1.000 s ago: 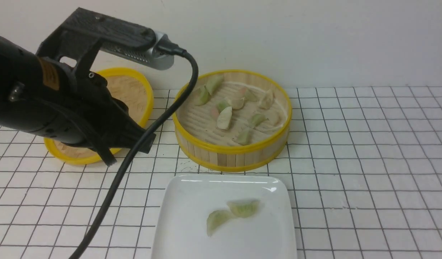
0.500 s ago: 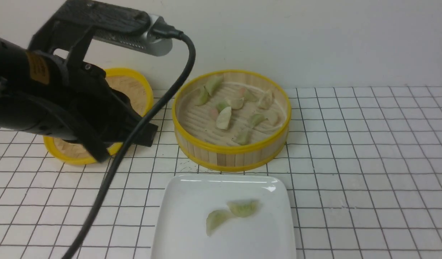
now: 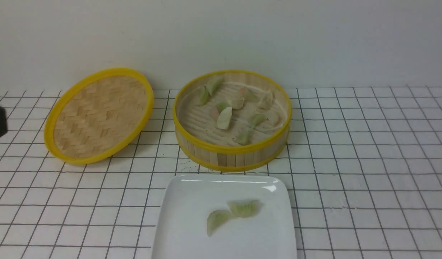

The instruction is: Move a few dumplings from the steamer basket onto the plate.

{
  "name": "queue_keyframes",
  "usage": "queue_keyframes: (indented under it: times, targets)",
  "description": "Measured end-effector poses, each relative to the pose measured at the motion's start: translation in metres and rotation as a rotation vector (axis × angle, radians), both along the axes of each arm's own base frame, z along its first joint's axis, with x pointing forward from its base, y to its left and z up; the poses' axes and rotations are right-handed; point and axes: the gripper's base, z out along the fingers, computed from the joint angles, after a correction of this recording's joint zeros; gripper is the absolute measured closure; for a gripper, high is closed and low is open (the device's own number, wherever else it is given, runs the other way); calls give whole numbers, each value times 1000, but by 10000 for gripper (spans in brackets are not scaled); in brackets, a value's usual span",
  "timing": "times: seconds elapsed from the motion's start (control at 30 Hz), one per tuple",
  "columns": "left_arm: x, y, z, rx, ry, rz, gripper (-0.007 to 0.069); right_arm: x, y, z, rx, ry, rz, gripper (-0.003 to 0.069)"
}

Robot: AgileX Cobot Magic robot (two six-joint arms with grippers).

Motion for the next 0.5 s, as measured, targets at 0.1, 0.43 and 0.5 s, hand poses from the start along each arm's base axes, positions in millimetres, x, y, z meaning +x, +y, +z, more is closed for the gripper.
queue_keyframes:
  times: [0.1,0.43,0.5]
  targets:
    - [-16,9,-6,-24,-42,0,631,0,0,0,0,0,0,673]
    - [-35,22,-12,16,-57,13,631,0,0,0,0,0,0,673]
    - [-34,23,-14,29,-65,22,631,0,0,0,0,0,0,673]
